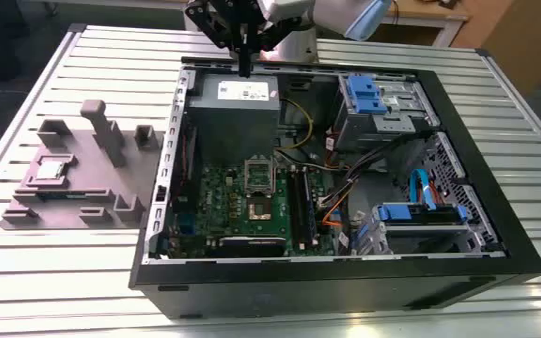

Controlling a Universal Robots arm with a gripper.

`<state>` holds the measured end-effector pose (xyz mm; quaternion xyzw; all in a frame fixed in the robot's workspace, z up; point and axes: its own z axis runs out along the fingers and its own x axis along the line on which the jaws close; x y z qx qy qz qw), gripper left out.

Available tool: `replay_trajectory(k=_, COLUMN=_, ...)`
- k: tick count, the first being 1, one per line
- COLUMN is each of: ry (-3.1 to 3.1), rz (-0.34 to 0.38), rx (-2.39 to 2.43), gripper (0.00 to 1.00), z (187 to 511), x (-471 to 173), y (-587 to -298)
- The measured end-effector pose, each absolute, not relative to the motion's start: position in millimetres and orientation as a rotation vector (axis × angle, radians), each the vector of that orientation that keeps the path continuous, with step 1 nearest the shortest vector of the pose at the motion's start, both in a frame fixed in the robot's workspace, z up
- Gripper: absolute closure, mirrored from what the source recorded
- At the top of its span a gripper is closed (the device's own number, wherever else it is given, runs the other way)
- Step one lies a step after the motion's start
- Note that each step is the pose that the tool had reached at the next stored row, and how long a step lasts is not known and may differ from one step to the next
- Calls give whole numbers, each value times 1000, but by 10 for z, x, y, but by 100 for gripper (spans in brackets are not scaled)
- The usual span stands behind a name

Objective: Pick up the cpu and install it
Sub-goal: 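Reach for the cpu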

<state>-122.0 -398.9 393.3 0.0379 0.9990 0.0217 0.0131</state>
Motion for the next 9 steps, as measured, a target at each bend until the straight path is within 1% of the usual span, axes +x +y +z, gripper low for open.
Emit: replay_trajectory(k=9, ry=3113, rz=68, rx=118, gripper=89, z=3933, x=-1237, y=-3989)
